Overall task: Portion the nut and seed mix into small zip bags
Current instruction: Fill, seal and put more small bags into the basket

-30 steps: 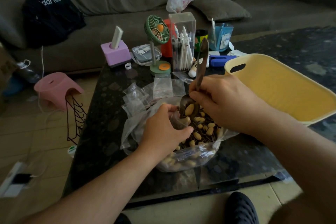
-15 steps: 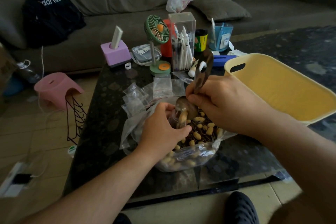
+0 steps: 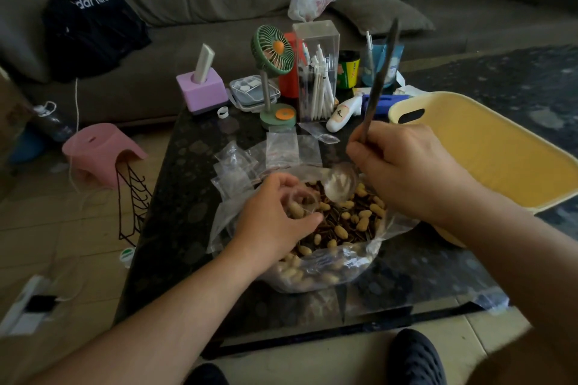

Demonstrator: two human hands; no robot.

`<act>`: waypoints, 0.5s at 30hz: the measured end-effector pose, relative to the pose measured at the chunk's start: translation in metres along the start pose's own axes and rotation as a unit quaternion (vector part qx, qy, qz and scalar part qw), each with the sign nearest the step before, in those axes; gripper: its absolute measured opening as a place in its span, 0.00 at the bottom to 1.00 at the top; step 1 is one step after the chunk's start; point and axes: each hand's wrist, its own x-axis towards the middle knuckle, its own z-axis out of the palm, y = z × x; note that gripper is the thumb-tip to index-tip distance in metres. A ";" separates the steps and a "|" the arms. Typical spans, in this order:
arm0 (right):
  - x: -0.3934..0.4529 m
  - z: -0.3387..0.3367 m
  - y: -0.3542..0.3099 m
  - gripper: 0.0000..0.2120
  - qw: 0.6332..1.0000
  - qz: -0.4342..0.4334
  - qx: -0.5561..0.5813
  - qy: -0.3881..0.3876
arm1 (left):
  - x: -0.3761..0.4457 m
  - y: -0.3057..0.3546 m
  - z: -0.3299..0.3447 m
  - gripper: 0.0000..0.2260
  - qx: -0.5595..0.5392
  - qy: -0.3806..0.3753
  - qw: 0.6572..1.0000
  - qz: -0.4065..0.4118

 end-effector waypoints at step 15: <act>-0.004 0.028 -0.005 0.11 0.974 0.110 0.069 -0.186 | 0.007 -0.004 -0.032 0.30 0.066 0.074 0.992 0.081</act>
